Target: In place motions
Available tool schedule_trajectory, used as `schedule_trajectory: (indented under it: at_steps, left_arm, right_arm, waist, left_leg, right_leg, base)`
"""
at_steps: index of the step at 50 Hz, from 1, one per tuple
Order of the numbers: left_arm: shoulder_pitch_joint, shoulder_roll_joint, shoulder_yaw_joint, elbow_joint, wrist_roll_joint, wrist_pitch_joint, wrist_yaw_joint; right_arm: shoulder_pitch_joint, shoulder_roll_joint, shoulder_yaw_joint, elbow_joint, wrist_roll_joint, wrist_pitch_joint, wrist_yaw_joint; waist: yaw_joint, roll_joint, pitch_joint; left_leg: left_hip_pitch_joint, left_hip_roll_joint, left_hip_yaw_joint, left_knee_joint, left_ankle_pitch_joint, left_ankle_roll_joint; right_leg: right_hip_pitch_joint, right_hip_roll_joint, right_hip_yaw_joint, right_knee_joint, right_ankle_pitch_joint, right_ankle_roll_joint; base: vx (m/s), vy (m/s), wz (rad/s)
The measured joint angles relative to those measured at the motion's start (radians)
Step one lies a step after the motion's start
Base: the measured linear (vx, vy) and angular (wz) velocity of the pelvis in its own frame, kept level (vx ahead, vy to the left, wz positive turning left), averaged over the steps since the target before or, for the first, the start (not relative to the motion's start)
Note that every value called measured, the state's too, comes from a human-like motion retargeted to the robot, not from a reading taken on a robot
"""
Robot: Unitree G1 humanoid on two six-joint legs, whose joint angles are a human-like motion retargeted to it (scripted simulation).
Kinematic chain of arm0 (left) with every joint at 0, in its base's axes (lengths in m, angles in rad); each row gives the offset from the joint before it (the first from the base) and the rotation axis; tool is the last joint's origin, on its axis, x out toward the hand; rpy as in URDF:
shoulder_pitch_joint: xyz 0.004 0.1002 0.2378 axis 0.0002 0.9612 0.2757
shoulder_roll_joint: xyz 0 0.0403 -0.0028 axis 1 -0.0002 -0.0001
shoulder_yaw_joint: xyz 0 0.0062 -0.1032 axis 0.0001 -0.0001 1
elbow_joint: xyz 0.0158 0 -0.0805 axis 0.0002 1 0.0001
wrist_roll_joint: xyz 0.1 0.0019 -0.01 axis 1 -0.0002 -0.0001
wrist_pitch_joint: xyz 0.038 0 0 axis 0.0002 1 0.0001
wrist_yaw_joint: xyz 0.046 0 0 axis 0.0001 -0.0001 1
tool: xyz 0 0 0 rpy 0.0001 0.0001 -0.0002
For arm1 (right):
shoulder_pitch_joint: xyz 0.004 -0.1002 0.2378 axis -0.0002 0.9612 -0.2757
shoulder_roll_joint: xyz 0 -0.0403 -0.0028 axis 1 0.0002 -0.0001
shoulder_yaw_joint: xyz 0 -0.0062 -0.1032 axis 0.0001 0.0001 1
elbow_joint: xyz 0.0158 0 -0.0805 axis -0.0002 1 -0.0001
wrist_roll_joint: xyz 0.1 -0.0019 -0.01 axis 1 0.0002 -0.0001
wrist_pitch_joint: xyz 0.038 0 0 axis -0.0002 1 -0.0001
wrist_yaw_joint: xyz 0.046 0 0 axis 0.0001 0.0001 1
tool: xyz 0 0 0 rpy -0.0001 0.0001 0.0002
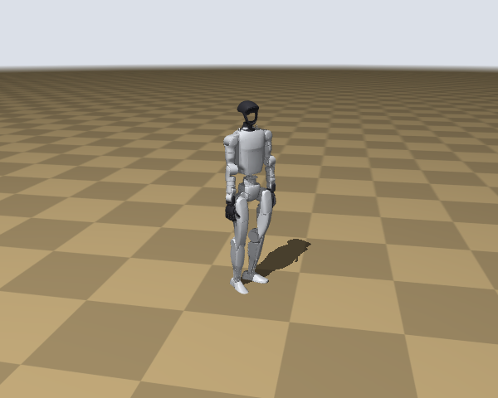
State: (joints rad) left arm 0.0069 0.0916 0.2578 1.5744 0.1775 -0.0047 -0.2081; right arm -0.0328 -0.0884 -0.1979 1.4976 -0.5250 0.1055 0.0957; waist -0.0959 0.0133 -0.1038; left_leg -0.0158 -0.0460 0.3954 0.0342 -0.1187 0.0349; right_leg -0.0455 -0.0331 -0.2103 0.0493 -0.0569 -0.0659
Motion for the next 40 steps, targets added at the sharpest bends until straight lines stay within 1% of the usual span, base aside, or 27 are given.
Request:
schedule_trajectory:
  at_steps: [6, 10, 12, 15, 18, 20, 23, 25, 27, 28, 30, 33, 35, 36, 38, 40]
  left_arm:
    - [0.026, 0.008, 0.003, -0.012, 0.022, 0.004, 0.010]
    - [0.031, 0.011, 0.015, -0.029, 0.015, -0.002, 0.020]
    - [0.029, 0.012, 0.019, -0.030, 0.007, -0.003, 0.019]
    - [0.024, 0.013, 0.021, -0.029, -0.012, -0.012, 0.022]
    - [0.019, 0.013, 0.016, -0.033, -0.019, -0.017, 0.022]
    - [0.014, 0.015, 0.013, -0.040, -0.016, -0.016, 0.024]
    - [0.005, 0.020, 0.003, -0.064, -0.012, -0.019, 0.030]
    - [0.005, 0.021, -0.005, -0.084, -0.012, -0.022, 0.035]
    - [-0.012, 0.014, -0.018, -0.111, -0.023, -0.029, 0.056]
    - [-0.020, 0.008, -0.022, -0.118, -0.031, -0.035, 0.073]
    - [-0.028, 0.000, -0.016, -0.127, -0.048, -0.056, 0.107]
    - [-0.022, -0.008, -0.004, -0.118, -0.067, -0.074, 0.137]
    - [-0.018, -0.010, -0.010, -0.108, -0.070, -0.075, 0.150]
    - [-0.020, -0.011, -0.014, -0.104, -0.070, -0.076, 0.154]
    - [-0.033, -0.009, -0.021, -0.098, -0.070, -0.082, 0.159]
    - [-0.053, -0.001, -0.024, -0.094, -0.075, -0.092, 0.159]
  right_arm:
    - [-0.017, 0.011, 0.042, -0.038, -0.022, -0.024, 0.016]
    - [-0.018, 0.011, 0.047, -0.043, -0.014, -0.040, -0.005]
    - [-0.018, 0.009, 0.043, -0.034, -0.002, -0.042, -0.014]
    - [-0.014, 0.003, 0.031, -0.018, 0.013, -0.038, -0.020]
    - [0.000, -0.005, 0.019, -0.010, 0.024, -0.036, -0.032]
    - [0.008, -0.009, 0.011, -0.003, 0.028, -0.035, -0.038]
    - [0.010, -0.014, 0.006, 0.014, 0.035, -0.030, -0.036]
    - [0.011, -0.018, 0.008, 0.023, 0.032, -0.028, -0.031]
    - [-0.001, -0.027, 0.003, 0.021, 0.009, -0.025, -0.017]
    - [-0.005, -0.031, 0.003, 0.016, -0.003, -0.026, -0.014]
    - [-0.012, -0.038, 0.016, 0.004, -0.032, -0.031, -0.012]
    - [-0.015, -0.039, 0.019, -0.003, -0.069, -0.031, -0.021]
    - [-0.003, -0.040, 0.011, -0.007, -0.057, -0.036, -0.024]
    - [0.004, -0.042, 0.012, -0.009, -0.038, -0.041, -0.023]
    - [0.018, -0.042, 0.011, -0.013, -0.007, -0.052, -0.026]
    - [0.029, -0.037, 0.010, -0.013, -0.007, -0.059, -0.041]
  waist:
    - [0.024, -0.001, 0.003]
    - [0.036, -0.001, 0.006]
    - [0.016, 0.001, 0.015]
    - [-0.014, 0.000, 0.033]
    - [-0.043, -0.003, 0.050]
    - [-0.048, -0.003, 0.057]
    - [-0.020, 0.003, 0.070]
    - [0.002, 0.000, 0.078]
    - [0.089, -0.002, 0.108]
    - [0.112, -0.002, 0.122]
    - [0.144, -0.015, 0.143]
    - [0.124, -0.036, 0.126]
    - [0.101, -0.039, 0.117]
    - [0.101, -0.045, 0.116]
    - [0.106, -0.057, 0.115]
    - [0.116, -0.065, 0.117]
  left_leg:
    - [-0.018, 0.009, -0.002, 0.016, -0.012, -0.018]
    - [-0.062, 0.037, -0.048, 0.046, -0.008, -0.038]
    - [-0.081, 0.043, -0.105, 0.055, 0.003, -0.041]
    - [-0.106, 0.040, -0.206, 0.065, 0.026, -0.046]
    - [-0.132, 0.023, -0.317, 0.072, 0.055, -0.060]
    - [-0.151, 0.012, -0.389, 0.072, 0.078, -0.075]
    - [-0.175, 0.002, -0.481, 0.065, 0.105, -0.102]
    - [-0.178, -0.015, -0.525, 0.060, 0.108, -0.106]
    - [-0.202, -0.012, -0.510, 0.071, 0.091, -0.093]
    - [-0.209, -0.007, -0.493, 0.070, 0.074, -0.085]
    - [-0.217, 0.015, -0.391, 0.055, 0.024, -0.069]
    - [-0.238, 0.075, -0.112, 0.040, -0.056, -0.069]
    - [-0.233, 0.124, 0.125, 0.033, -0.064, -0.133]
    - [-0.220, 0.142, 0.251, 0.037, -0.058, -0.147]
    - [-0.187, 0.168, 0.473, 0.055, -0.042, -0.168]
    - [-0.148, 0.166, 0.592, 0.070, -0.025, -0.165]
  right_leg:
    - [-0.018, -0.002, 0.008, 0.028, -0.013, 0.005]
    - [-0.051, -0.009, 0.009, 0.108, -0.037, 0.017]
    - [-0.063, 0.007, 0.066, 0.139, -0.030, 0.005]
    - [-0.074, 0.049, 0.245, 0.165, -0.002, 0.008]
    - [-0.060, 0.063, 0.406, 0.154, 0.015, 0.058]
    - [-0.048, 0.059, 0.437, 0.141, 0.006, 0.075]
    - [-0.036, 0.057, 0.324, 0.113, -0.030, 0.020]
    - [-0.023, 0.061, 0.264, 0.081, -0.025, -0.008]
    - [-0.005, 0.061, 0.216, 0.043, -0.009, -0.016]
    - [0.002, 0.050, 0.186, 0.027, -0.001, -0.011]
    - [0.022, 0.038, 0.108, -0.010, 0.011, -0.018]
    - [0.038, 0.010, -0.061, -0.039, -0.005, -0.021]
    - [0.052, -0.004, -0.204, -0.041, -0.031, -0.022]
    - [0.061, -0.016, -0.265, -0.041, -0.045, -0.019]
    - [0.081, -0.037, -0.409, -0.043, -0.074, -0.007]
    - [0.107, -0.042, -0.559, -0.049, -0.102, 0.009]
  base:
    - [0.00, 0.00, 0.00]
    - [-0.02, -0.06, 0.49]
    - [-0.03, -0.11, 1.38]
    - [-0.05, -0.13, 1.72]
    - [-0.07, -0.12, 1.89]
    - [-0.10, -0.09, 1.81]
    - [-0.14, -0.13, 1.62]
    - [-0.17, -0.11, 1.39]
    - [-0.26, -0.15, 1.25]
    - [-0.27, -0.10, 1.55]
    - [-0.24, -0.06, 2.00]
    - [-0.10, -0.03, 2.90]
    - [0.02, 0.05, 3.55]
    - [0.01, 0.11, 3.46]
    - [-0.04, 0.11, 3.66]
    - [0.00, 0.22, 3.81]
